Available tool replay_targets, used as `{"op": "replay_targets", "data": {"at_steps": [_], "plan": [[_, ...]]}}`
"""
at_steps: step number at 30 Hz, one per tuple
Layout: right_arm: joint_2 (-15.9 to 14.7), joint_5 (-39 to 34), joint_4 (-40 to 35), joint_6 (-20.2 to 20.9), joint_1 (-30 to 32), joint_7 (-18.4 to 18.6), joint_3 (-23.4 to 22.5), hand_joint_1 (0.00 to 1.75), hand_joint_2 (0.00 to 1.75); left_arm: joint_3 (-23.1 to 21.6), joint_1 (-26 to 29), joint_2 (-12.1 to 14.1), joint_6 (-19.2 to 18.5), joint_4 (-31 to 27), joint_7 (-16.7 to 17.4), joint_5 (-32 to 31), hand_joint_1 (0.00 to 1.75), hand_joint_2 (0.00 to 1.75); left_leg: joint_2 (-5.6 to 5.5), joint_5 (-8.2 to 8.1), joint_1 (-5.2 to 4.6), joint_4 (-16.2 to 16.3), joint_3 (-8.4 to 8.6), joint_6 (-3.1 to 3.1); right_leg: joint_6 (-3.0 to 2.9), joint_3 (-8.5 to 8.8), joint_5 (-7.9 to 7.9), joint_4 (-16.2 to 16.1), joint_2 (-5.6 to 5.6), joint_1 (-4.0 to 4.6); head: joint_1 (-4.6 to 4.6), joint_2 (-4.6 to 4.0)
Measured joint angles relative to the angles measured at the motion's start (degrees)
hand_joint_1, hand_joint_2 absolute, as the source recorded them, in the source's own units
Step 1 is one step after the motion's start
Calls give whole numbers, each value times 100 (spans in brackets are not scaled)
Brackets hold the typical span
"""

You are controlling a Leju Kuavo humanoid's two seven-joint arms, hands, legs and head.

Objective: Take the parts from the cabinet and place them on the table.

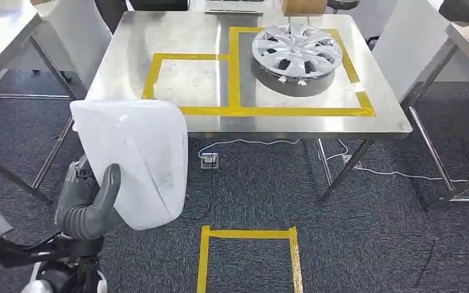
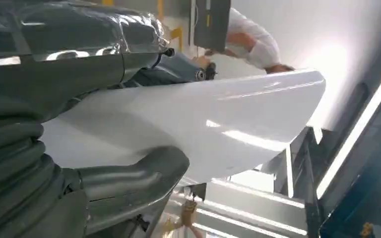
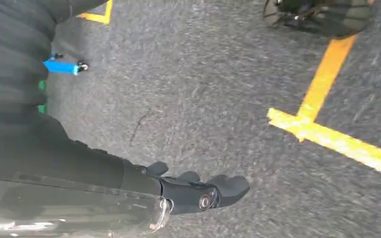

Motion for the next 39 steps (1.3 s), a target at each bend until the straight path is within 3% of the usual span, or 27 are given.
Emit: {"op": "replay_targets", "data": {"at_steps": [1, 3, 5, 6, 8, 9, 10, 12, 13, 14, 15, 18, 19, 20, 21, 23, 24, 25, 26, 28, 29, 30, 31, 34, 35, 37, 39], "plan": [[2, 0, 0, -2, -9, 0, -2, 0, 175, -2, 27, 2, 0, -2, 2, 0, 175, 175, 10, 132, 18, 44, 15, 157, 9, -61, -33, 7, -1, 7, 26, 0], [4, 0, 2, 0, 13, 0, -4, 0, 175, 2, 38, 9, 2, 0, 2, -2, 175, 175, -7, 128, -1, 54, 4, 217, 18, -27, -45, 7, -17, -2, 83, 0], [7, 0, 2, -2, 18, 0, -7, 0, 175, -4, 33, 11, 0, -2, 2, -4, 175, 175, -7, 95, 28, 40, 94, 268, 84, -50, -180, 162, -20, -12, 101, 0], [9, -2, 2, -4, 10, -2, -9, 0, 175, -4, 29, 11, 0, -4, 2, -13, 175, 175, 9, 67, 27, 34, 130, 289, 120, -211, -319, 491, -24, -25, 116, 0], [7, -7, 2, -4, 11, -2, -9, 0, 175, -4, 34, 13, 0, -11, 4, -50, 175, 175, 23, 9, 20, 35, 179, 295, 163, -755, -663, 1430, -38, -43, 125, 0], [7, -18, 2, -2, 31, -2, -9, 0, 175, -7, 42, 13, 0, -11, 9, -70, 175, 175, 22, -23, 8, 35, 207, 298, 161, -1003, -718, 1792, -40, -41, 127, 0], [7, -22, 2, 2, 55, -4, -11, 0, 175, -11, 46, 13, 2, -11, 9, -85, 175, 175, 13, -56, -6, 35, 251, 302, 133, -1118, -614, 1863, -39, -34, 127, 0], [9, -48, 4, 11, 74, -13, -15, 0, 175, -15, 52, 13, 4, -11, 4, -129, 175, 175, -18, -137, -55, 31, 371, 309, 7, -958, -22, 1248, -31, 1, 138, 0], [11, -55, 4, 15, 69, -18, -15, 0, 175, -17, 52, 13, 4, -13, -5, -153, 175, 175, -29, -174, -88, 15, 446, 315, -94, -775, 322, 734, -24, 42, 138, 0], [11, -57, 4, 15, 65, -20, -15, 0, 175, -22, 58, 11, 4, -13, -20, -168, 175, 175, -26, -202, -66, -26, 475, 325, -230, -621, 491, 336, -2, 110, 138, 0], [-18, -59, 4, 22, 64, -26, -15, 0, 175, -28, 56, 9, 7, -7, -44, -175, 175, 175, -45, -211, -91, -64, 518, 304, -284, -546, 387, 327, -27, 106, 61, 0], [-13, -61, 0, 15, 77, -65, -22, 0, 175, -50, 69, 0, 7, 0, -81, -186, 175, 175, -69, -197, -13, -141, 515, 212, -383, -485, 328, 125, -27, 176, 124, 0], [-17, -61, 0, 15, 73, -72, -26, 0, 175, -52, 74, 0, 7, -4, -94, -186, 175, 175, -82, -222, -62, -180, 549, 187, -395, -342, 337, -100, -25, 155, 140, 0], [-15, -61, 0, 15, 75, -77, -31, 0, 175, -59, 90, 2, 7, 0, -101, -186, 175, 175, -64, -243, -60, -105, 555, 178, -286, -232, 390, -244, -60, 104, 133, 0], [0, -59, 0, 15, 71, -81, -33, 0, 175, -63, 78, 2, 7, 4, -114, -186, 175, 175, -72, -364, -57, 91, 450, 170, -302, -141, 383, -354, -49, 94, 95, 0], [11, -57, 0, 24, 57, -79, -33, 0, 175, -79, 91, 0, 7, 11, -114, -186, 175, 175, -81, -698, -43, 919, -58, 135, -285, -71, 334, -353, -44, 91, 74, 0], [22, -55, 0, 24, 62, -79, -33, 0, 175, -85, 102, 2, 7, 26, -114, -184, 175, 175, -78, -767, -30, 1291, -334, 110, -271, -41, 290, -333, -42, 93, 72, 0], [33, -57, 0, 26, 73, -79, -37, 0, 175, -87, 110, 2, 7, 39, -114, -184, 175, 175, -74, -705, -26, 1438, -505, 90, -259, -16, 244, -308, -40, 94, 72, 0], [33, -57, 2, 28, 85, -79, -42, 0, 175, -92, 114, 2, 7, 48, -114, -181, 175, 175, -61, -497, -20, 1342, -539, 71, -241, 18, 191, -277, -33, 88, 72, 0], [39, -61, 2, 31, 85, -79, -48, 0, 175, -103, 111, 2, -11, 61, -114, -177, 175, 175, -38, 223, 9, 518, -249, 29, -163, 111, 25, -148, -11, 48, 72, 0], [37, -63, 2, 31, 80, -85, -50, 0, 175, -105, 104, 2, -20, 68, -114, -175, 175, 175, -21, 351, 16, 178, -105, 15, -119, 130, -72, -57, -8, 33, 65, 0], [28, -70, 0, 31, 66, -94, -50, 0, 175, -112, 88, -2, -24, 85, -109, -170, 175, 175, -8, 217, -9, 199, -67, 15, -60, 70, -145, 12, 9, 74, 43, 0], [28, -72, 2, 33, 56, -109, -50, 0, 175, -116, 61, -9, -53, 83, -118, -168, 175, 175, -14, 168, 1, 133, -64, 118, -53, 29, -173, 81, 14, 79, 22, 0], [26, -72, 0, 31, 53, -120, -52, 0, 175, -118, 49, -29, -74, 92, -118, -166, 175, 175, -38, 129, 21, 135, -60, 224, -32, 64, -222, 60, 11, 67, 76, 0], [19, -72, -2, 31, 58, -120, -55, 0, 175, -120, 49, -42, -85, 92, -118, -166, 175, 175, -36, 109, 31, 119, -24, 257, 11, 62, -275, 120, 4, 72, 79, 0], [31, -70, 0, 33, 45, -120, -55, 0, 175, -120, 38, -52, -92, 90, -125, -166, 175, 175, -12, 68, 37, 109, 32, 316, 107, -246, -553, 733, -16, 16, 103, 0], [28, -70, 0, 33, 51, -120, -59, 0, 175, -122, 39, -50, -96, 96, -125, -166, 175, 175, -7, 19, 38, 109, 69, 314, 160, -786, -864, 1642, -23, -32, 107, 0]]}}
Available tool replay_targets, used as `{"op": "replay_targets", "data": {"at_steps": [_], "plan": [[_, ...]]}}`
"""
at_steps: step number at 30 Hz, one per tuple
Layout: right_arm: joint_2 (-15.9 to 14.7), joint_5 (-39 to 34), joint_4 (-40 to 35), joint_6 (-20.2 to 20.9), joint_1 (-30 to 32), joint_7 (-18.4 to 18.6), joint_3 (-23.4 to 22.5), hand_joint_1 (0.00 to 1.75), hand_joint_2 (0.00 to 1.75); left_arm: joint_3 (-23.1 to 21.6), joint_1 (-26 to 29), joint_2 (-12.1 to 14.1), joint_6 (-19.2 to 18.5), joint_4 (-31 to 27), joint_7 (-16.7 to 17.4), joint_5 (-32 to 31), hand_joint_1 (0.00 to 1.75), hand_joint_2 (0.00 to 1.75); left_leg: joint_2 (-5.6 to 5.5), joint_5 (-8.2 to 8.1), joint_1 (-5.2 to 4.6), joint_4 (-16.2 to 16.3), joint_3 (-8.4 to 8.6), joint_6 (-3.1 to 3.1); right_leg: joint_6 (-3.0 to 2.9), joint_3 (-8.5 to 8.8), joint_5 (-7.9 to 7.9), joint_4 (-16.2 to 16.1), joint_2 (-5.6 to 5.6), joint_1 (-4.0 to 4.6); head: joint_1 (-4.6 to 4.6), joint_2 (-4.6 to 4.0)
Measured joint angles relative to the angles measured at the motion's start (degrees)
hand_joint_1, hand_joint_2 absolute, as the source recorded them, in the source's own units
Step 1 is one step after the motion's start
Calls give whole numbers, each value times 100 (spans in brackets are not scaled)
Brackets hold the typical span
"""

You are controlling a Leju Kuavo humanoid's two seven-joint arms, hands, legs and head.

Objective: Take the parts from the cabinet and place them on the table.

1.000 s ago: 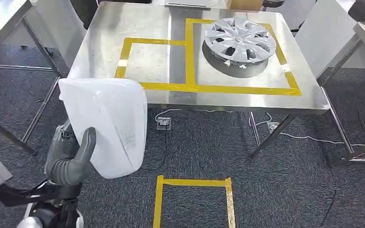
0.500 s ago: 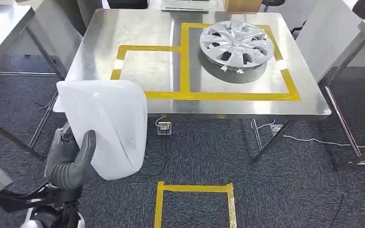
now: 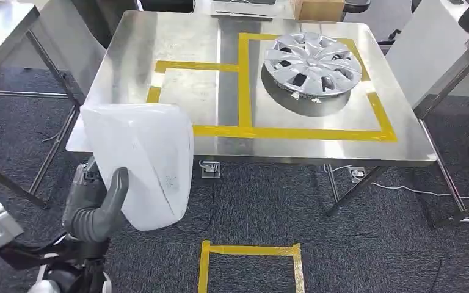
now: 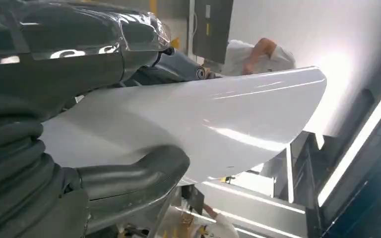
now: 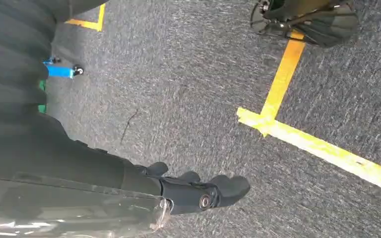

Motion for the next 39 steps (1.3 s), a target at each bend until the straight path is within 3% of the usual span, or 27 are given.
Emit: {"op": "replay_targets", "data": {"at_steps": [1, 2, 3, 5, 9, 11, 12, 13, 15, 16, 17, 18, 20, 21, 22, 23, 25, 27, 28, 29, 31, 32, 33, 34, 36, 37, 39], "plan": [[0, 2, 0, 0, 11, 0, -15, 0, 175, 0, 2, -2, 0, 2, 0, 0, 175, 175, -3, -27, 2, 0, 33, -2, 5, -188, 20, 237, 0, -10, 0, 0], [0, 2, 2, -2, 24, 2, -39, 0, 175, -2, 3, -2, -2, 2, 0, 2, 175, 175, -15, -57, 4, 0, 84, -15, -1, -213, 216, 177, 0, -17, 2, 0], [0, 2, 2, -4, 26, 2, -55, 0, 175, -2, 4, -2, -2, 2, 0, 2, 175, 175, -29, -93, 4, 0, 137, -26, -21, -129, 520, -133, 1, -20, 4, 0], [0, 9, 0, -11, 16, 2, -90, 0, 175, -2, 2, -13, -2, 0, -2, 4, 175, 175, -45, -162, 5, -14, 250, -65, -95, 212, 1196, -1133, 2, -14, 4, 0], [-2, 15, 0, -13, 6, 7, -94, 0, 175, -4, -8, -31, -7, 4, -13, 11, 175, 175, -88, -153, 9, -116, 267, -187, -217, 376, 1033, -1472, 1, 53, 31, 0], [-2, 17, 0, -11, 16, 24, -105, 0, 175, -7, -5, -31, -7, -4, -9, 15, 175, 175, -75, -186, 6, -198, 327, -271, -228, 505, 1062, -1670, 0, 2, 26, 0], [2, 17, 0, -13, 18, 28, -109, 0, 175, -9, -12, -31, -9, 0, -9, 15, 175, 175, -57, -234, 0, -95, 322, -267, -232, 581, 1078, -1749, -7, 19, 17, 0], [-4, 20, 0, -11, 13, 28, -118, 0, 175, -9, -24, -31, -7, 0, -7, 18, 175, 175, -56, -379, 0, 176, 167, -258, -261, 622, 1079, -1774, -10, 18, -13, 0], [-2, 20, 0, -9, 2, 26, -125, 0, 175, -13, -23, -35, -7, 4, 22, 26, 175, 175, -56, -711, -18, 1085, -391, -254, -314, 659, 1036, -1772, -5, 57, -44, 0], [-2, 20, 0, -9, 4, 24, -127, 0, 175, -13, -24, -35, -9, 15, 31, 26, 175, 175, -53, -758, -22, 1386, -618, -248, -337, 679, 1011, -1771, -3, 85, -48, 0], [-2, 20, 0, -9, 8, 17, -129, 0, 175, -13, -25, -35, -9, 20, 35, 28, 175, 175, -49, -677, -33, 1462, -731, -233, -338, 710, 984, -1768, 5, 104, -48, 0], [-7, 20, 0, -7, 13, 13, -131, 0, 175, -13, -27, -35, -7, 33, 61, 31, 175, 175, -44, -436, -49, 1284, -704, -209, -347, 757, 951, -1767, 13, 128, -50, 0], [-2, 31, 2, 7, 13, 2, -133, 0, 175, -15, -38, -35, -7, 33, 83, 33, 175, 175, -44, 222, -90, 412, -336, -137, -336, 873, 859, -1749, 36, 155, -52, 0], [2, 37, 2, 9, 5, 0, -136, 0, 175, -15, -65, -35, -7, 33, 87, 33, 175, 175, -45, 348, -120, -21, -122, -72, -326, 946, 801, -1734, 37, 158, -55, 0], [4, 46, 0, 7, 3, 0, -135, 0, 175, -17, -86, -35, -7, 44, 107, 35, 175, 175, -47, 248, -132, -16, -83, -41, -302, 920, 775, -1747, 46, 156, -35, 0], [-2, 59, 0, 9, -18, 0, -135, 0, 175, -17, -105, -37, -7, 33, 107, 33, 175, 175, -45, 210, -152, -162, -32, -33, -259, 905, 739, -1695, 41, 161, -44, 0], [-7, 68, 0, 9, -26, 0, -135, 0, 175, -20, -103, -31, 0, 33, 125, 35, 175, 175, -68, 184, -175, -136, -35, 5, -223, 903, 721, -1716, 31, 135, -48, 0], [-26, 68, -7, 7, -32, 0, -138, 0, 175, -22, -124, -39, 9, 26, 129, 35, 175, 175, -66, 179, -94, -192, 32, 25, -163, 966, 646, -1735, 49, 135, -59, 0], [-2, 70, 0, 4, -44, 0, -138, 0, 175, -22, -134, -37, 20, 22, 136, 35, 175, 175, -56, 162, -80, -219, 70, 45, -87, 905, 548, -1547, 26, 141, -42, 0], [4, 70, 0, 4, -67, 0, -138, 0, 175, -24, -157, -39, 33, 18, 148, 35, 175, 175, -32, 145, -64, -221, 92, 62, -32, 695, 374, -1157, 16, 101, -31, 0], [0, 70, 0, 4, -76, 7, -138, 0, 175, -24, -174, -35, 44, 15, 186, 35, 175, 175, -17, 97, -58, -220, 121, 57, 37, 109, -32, -136, 1, 15, -24, 0], [0, 70, 0, 4, -67, 13, -138, 0, 175, -24, -173, -33, 48, 15, 197, 39, 175, 175, -17, 72, -51, -220, 143, 50, 62, -122, -64, 203, -1, -9, -22, 0], [0, 70, 0, 4, -50, 22, -140, 0, 175, -26, -173, -35, 55, 15, 208, 44, 175, 175, -24, 48, -47, -220, 178, 38, 76, -214, 27, 260, -1, -23, -22, 0], [0, 70, 0, 4, -32, 31, -140, 0, 175, -28, -173, -33, 61, 15, 219, 44, 175, 175, -36, 13, -37, -220, 227, 22, 82, -172, 270, 63, -2, -34, -20, 0], [0, 70, 0, 0, -19, 33, -142, 0, 175, -31, -177, -33, 61, 15, 227, 44, 175, 175, -55, -63, -16, -221, 359, -23, 65, 177, 985, -898, -5, -39, -18, 0], [0, 70, 0, -2, -19, 33, -142, 0, 175, -33, -184, -33, 61, 13, 227, 44, 175, 175, -57, -108, -9, -228, 428, -55, 41, 372, 1250, -1445, -6, -37, -13, 0], [0, 68, 0, -9, -23, 33, -142, 0, 175, -44, -206, -33, 61, 15, 238, 48, 175, 175, -90, -122, -19, -264, 419, -112, -37, 454, 1157, -1561, 0, 19, -13, 0]]}}
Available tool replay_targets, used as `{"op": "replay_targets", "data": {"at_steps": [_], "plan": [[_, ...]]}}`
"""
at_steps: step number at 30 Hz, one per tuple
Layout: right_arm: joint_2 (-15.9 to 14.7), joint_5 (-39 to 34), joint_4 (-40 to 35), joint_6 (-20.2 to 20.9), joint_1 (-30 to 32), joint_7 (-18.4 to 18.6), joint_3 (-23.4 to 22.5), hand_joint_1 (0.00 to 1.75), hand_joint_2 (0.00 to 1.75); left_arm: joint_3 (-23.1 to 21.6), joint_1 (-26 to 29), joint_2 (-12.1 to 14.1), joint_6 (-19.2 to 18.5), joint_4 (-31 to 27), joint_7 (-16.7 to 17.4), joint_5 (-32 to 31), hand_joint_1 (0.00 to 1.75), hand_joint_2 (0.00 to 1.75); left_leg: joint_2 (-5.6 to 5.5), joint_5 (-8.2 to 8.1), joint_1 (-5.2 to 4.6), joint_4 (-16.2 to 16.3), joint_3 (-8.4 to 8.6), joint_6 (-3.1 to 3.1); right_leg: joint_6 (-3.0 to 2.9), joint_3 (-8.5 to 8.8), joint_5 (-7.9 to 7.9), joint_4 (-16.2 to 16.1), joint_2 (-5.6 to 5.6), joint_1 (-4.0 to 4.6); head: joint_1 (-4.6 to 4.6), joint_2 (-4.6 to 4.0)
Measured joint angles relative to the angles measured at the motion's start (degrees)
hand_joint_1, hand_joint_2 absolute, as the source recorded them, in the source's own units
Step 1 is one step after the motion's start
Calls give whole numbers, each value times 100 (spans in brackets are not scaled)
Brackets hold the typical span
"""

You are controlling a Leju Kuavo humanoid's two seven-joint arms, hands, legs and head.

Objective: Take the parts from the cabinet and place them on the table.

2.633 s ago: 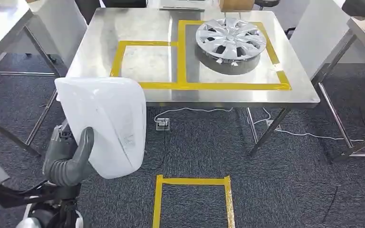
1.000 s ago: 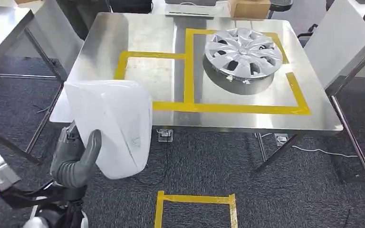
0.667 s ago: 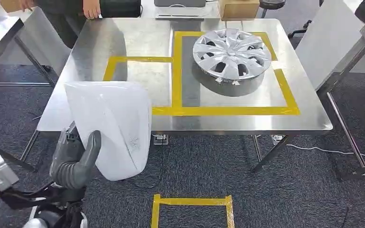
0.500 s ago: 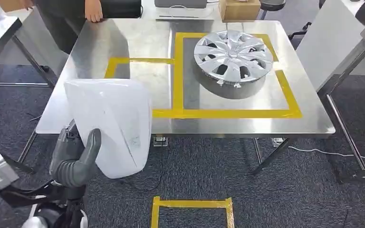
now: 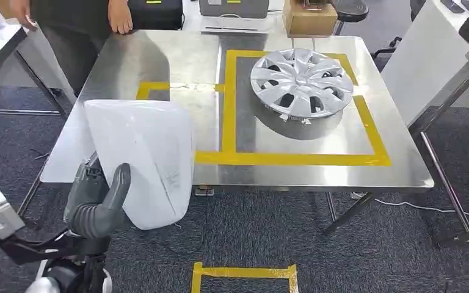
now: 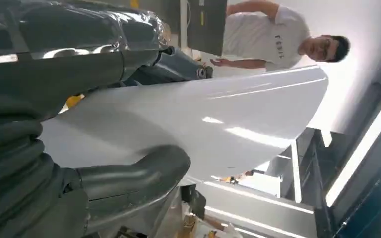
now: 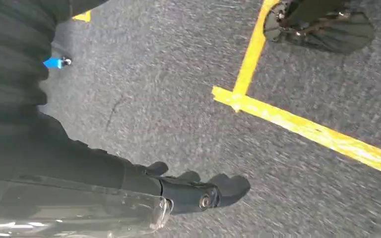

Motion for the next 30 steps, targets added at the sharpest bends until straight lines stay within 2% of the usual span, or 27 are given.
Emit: {"op": "replay_targets", "data": {"at_steps": [1, 3, 4, 5, 6, 8, 9, 10, 11, 13, 14, 15, 18, 19, 20, 21, 22, 23, 24, 25, 26, 27, 28, 29, 30], "plan": [[-2, 0, 0, -2, 1, 0, 2, 0, 175, -4, -6, 0, 0, -4, -2, 0, 175, 175, 1, 13, 2, -2, -35, -45, -59, 12, -84, -58, 1, 3, 18, 0], [-4, 2, 0, -2, 32, 0, -2, 0, 175, -15, -6, 0, 0, -7, 0, 2, 175, 175, 1, 7, 1, -65, 5, -115, -113, 25, -101, -81, 7, 6, 17, 0], [-7, 0, 0, -2, 41, 0, -9, 0, 175, -24, -5, 2, 0, -22, 0, 2, 175, 175, 14, -63, 13, -26, 17, -143, -154, 108, -78, -185, -1, -29, 11, 0], [-11, 0, 0, -2, 29, -2, -11, 0, 175, -31, -15, 4, 0, -22, -2, 2, 175, 175, 34, -161, -6, 153, -52, -139, -185, 165, -79, -226, -4, -18, -18, 0], [-13, 0, 0, -2, 18, -2, -11, 0, 175, -35, -20, 2, 0, -22, -2, 2, 175, 175, 34, -334, -15, 519, -249, -128, -208, 190, -89, -230, -4, -14, -22, 0], [-13, 2, 0, 0, 14, -2, -11, 0, 175, -48, -14, 4, 0, -18, 2, 2, 175, 175, 38, -666, -23, 1470, -824, -123, -266, 221, -132, -226, -2, 23, -41, 0], [-13, 0, 0, 0, 21, -2, -13, 0, 175, -55, -13, 4, 0, -17, 2, 2, 175, 175, 43, -675, -32, 1751, -1045, -114, -282, 249, -157, -225, -1, 46, -42, 0], [-20, 0, 0, -2, 31, -2, -20, 0, 175, -57, -13, 4, 0, -15, 2, 2, 175, 175, 49, -514, -43, 1732, -1112, -93, -288, 292, -187, -224, 4, 62, -42, 0], [-26, 0, 2, 0, 42, -4, -26, 0, 175, -59, -13, 4, 0, -15, 2, 2, 175, 175, 49, -235, -53, 1474, -1054, -62, -285, 346, -225, -223, 11, 76, -42, 0], [-24, 0, 2, 0, 36, -13, -37, 0, 175, -63, -17, 4, 0, -17, 2, 2, 175, 175, 47, 443, -96, 520, -662, 22, -268, 478, -318, -218, 37, 93, -48, 0], [-22, 0, 2, 2, 37, -20, -42, 0, 175, -66, -18, 4, 0, -15, 2, 2, 175, 175, 38, 490, -111, 272, -537, 83, -251, 483, -364, -212, 40, 91, -44, 0], [-15, 0, 0, 2, 22, -30, -44, 0, 175, -70, -29, 2, -2, -17, 7, 2, 175, 175, 43, 416, -118, 114, -462, 72, -203, 471, -399, -164, 57, 113, -48, 0], [-26, 2, 0, 2, 12, -33, -59, 0, 175, -72, -47, 11, -4, -17, 9, 0, 175, 175, 14, 334, -128, 67, -454, 117, -152, 467, -426, -205, 41, 104, -35, 0], [-31, 2, -2, 0, 12, -33, -66, 0, 175, -77, -50, 4, -7, -20, 7, 0, 175, 175, 21, 334, -61, 24, -408, 128, -120, 476, -491, -178, 40, 98, -42, 0], [-31, 2, 0, -2, 12, -35, -72, 0, 175, -77, -53, 0, -9, -22, 7, -2, 175, 175, 25, 317, -59, 15, -373, 146, -59, 436, -559, -33, 30, 106, -37, 0], [-20, 2, 2, 0, 3, -35, -72, 0, 175, -79, -56, 0, -11, -22, 7, -4, 175, 175, 50, 294, -52, 12, -340, 176, -1, 252, -738, 327, 19, 76, -22, 0], [-17, 2, 2, 0, 0, -35, -74, 0, 175, -79, -62, 0, -9, -22, 4, -7, 175, 175, 59, 273, -52, 13, -320, 176, 40, 19, -915, 756, 15, 43, -15, 0], [-20, 2, 2, 0, 3, -35, -79, 0, 175, -79, -61, 2, -11, -20, 4, -7, 175, 175, 69, 246, -52, 13, -300, 178, 75, -298, -1118, 1295, 7, 7, -13, 0], [-24, 2, 2, 0, 10, -35, -83, 0, 175, -79, -61, 2, -11, -17, 7, -7, 175, 175, 71, 223, -52, 15, -282, 175, 98, -551, -1190, 1678, 4, -10, -13, 0], [-24, 2, 2, 0, 22, -35, -85, 0, 175, -79, -60, 2, -11, -17, 7, -7, 175, 175, 66, 196, -48, 16, -250, 167, 104, -673, -1098, 1774, 2, -21, -11, 0], [-24, 2, 2, 0, 30, -35, -87, 0, 175, -81, -60, 2, -11, -17, 7, -7, 175, 175, 58, 164, -46, 15, -202, 157, 103, -640, -850, 1586, 2, -25, -11, 0], [-24, 2, 2, 0, 29, -35, -90, 0, 175, -81, -61, 2, -11, -17, 7, -7, 175, 175, 52, 130, -46, 15, -146, 143, 87, -503, -520, 1189, 1, -25, -9, 0], [-26, 2, 2, 0, 26, -35, -92, 0, 175, -81, -63, 0, -11, -17, 7, -7, 175, 175, 47, 92, -47, 11, -75, 125, 56, -280, -143, 612, 2, -21, -9, 0], [-26, 2, 2, 0, 23, -35, -92, 0, 175, -81, -66, 2, -11, -17, 4, -7, 175, 175, 46, 53, -47, 5, -11, 104, 11, -92, 97, 107, 2, -12, -7, 0], [-28, 2, 2, 2, 16, -35, -92, 0, 175, -81, -71, 2, -11, -15, 4, -7, 175, 175, 38, 28, -82, -1, -5, 70, -37, -23, -12, 57, 0, 24, -15, 0]]}}
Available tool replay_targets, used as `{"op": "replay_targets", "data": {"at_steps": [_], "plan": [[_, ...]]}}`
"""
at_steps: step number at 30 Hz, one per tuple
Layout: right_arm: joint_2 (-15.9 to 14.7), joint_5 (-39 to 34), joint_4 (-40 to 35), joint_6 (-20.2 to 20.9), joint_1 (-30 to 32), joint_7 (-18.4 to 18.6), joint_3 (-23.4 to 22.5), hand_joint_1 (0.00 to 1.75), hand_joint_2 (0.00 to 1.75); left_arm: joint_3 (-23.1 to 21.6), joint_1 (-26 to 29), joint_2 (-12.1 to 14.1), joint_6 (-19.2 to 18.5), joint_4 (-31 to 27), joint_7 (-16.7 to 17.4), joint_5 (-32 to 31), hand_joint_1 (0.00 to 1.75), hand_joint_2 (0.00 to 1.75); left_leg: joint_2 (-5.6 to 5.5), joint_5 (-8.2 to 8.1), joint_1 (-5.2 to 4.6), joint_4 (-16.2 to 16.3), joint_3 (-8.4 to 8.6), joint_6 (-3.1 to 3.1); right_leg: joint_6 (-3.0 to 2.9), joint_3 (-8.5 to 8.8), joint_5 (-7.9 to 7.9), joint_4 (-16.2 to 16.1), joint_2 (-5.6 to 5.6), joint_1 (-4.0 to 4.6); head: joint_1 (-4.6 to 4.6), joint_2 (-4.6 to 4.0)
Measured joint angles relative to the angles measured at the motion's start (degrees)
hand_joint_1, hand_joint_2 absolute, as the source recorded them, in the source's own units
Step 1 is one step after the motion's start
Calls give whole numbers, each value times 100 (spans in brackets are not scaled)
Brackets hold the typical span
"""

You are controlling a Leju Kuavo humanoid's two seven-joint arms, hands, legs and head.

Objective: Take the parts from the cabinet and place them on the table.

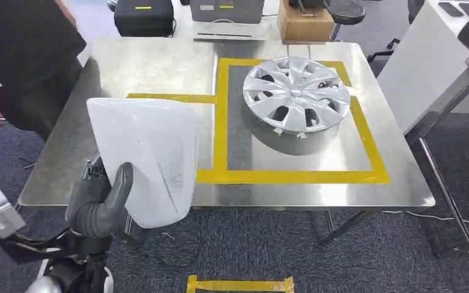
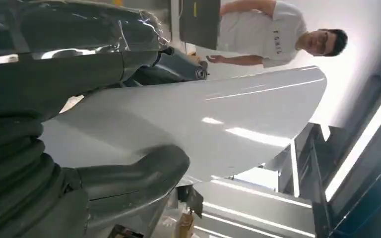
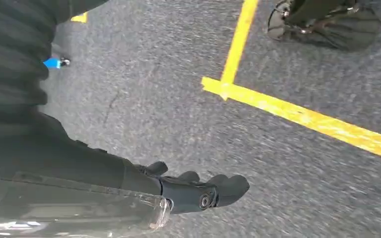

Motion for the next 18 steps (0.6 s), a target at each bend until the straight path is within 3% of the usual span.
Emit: {"op": "replay_targets", "data": {"at_steps": [4, 5, 6, 8, 9, 10, 11, 12, 13, 14, 15, 16, 18], "plan": [[0, 0, 0, -2, 16, 0, -2, 0, 175, -7, -13, -2, -9, -4, 0, -2, 175, 175, -21, -1, 25, -77, 7, -130, -136, 83, -67, -206, -1, 14, 24, 0], [2, 0, 2, -2, 19, 0, -9, 0, 175, -7, -6, -2, -9, -9, -2, -2, 175, 175, -12, -55, 44, -89, 42, -156, -164, 177, -37, -304, -13, -35, 22, 0], [-4, 0, 0, -2, 8, 0, -11, 0, 175, -4, -20, 0, -11, -7, -5, -2, 175, 175, -8, -174, 33, 114, -29, -162, -185, 229, -41, -348, -18, -25, -22, 0], [-7, 0, -2, -2, -16, 0, -13, 0, 175, -7, -26, -2, -13, 0, -5, -7, 175, 175, -5, -576, 36, 1046, -563, -178, -230, 248, -69, -339, -17, -14, -57, 0], [-5, 0, -2, -2, -15, 0, -13, 0, 175, -13, -20, -4, -13, 2, -3, -7, 175, 175, -5, -680, 36, 1451, -827, -184, -244, 259, -96, -330, -17, -4, -63, 0], [-2, 0, -2, 0, -8, 0, -13, 0, 175, -18, -20, -4, -13, 2, -2, -7, 175, 175, -3, -646, 33, 1653, -1008, -188, -249, 281, -124, -318, -15, 10, -63, 0], [-2, 0, -2, 0, 2, 0, -13, 0, 175, -24, -20, -4, -13, 2, -2, -7, 175, 175, 4, -447, 34, 1557, -1024, -180, -243, 317, -160, -307, -8, 19, -66, 0], [-2, 0, -2, 9, 13, 0, -15, 0, 175, -26, -20, -4, -13, 2, -2, -7, 175, 175, 9, -152, 34, 1243, -921, -163, -236, 360, -205, -288, -2, 25, -66, 0], [4, 0, 0, 15, 14, 0, -18, 0, 175, -31, -20, -4, -13, 2, -2, -7, 175, 175, 12, 204, 33, 746, -703, -142, -221, 413, -258, -264, 12, 27, -66, 0], [7, 0, 2, 15, 10, 0, -20, 0, 175, -31, -22, -4, -13, 2, -2, -7, 175, 175, 17, 444, 31, 254, -512, -113, -197, 456, -320, -234, 18, 28, -68, 0], [11, -2, 0, 15, 5, -2, -20, 0, 175, -35, -31, -4, -15, 11, 2, -4, 175, 175, 26, 315, 11, 251, -444, -99, -166, 430, -351, -228, 23, 46, -61, 0], [4, -2, 0, 15, -20, -2, -20, 0, 175, -37, -39, -7, -20, 7, -2, -7, 175, 175, 23, 268, 4, 79, -391, -81, -123, 420, -383, -171, 38, 50, -68, 0], [0, -2, -2, 22, -19, -13, -22, 0, 175, -37, -30, 2, -22, 7, -5, -13, 175, 175, 3, 254, -23, 118, -420, -22, -88, 406, -374, -193, 31, 30, -48, 0]]}}
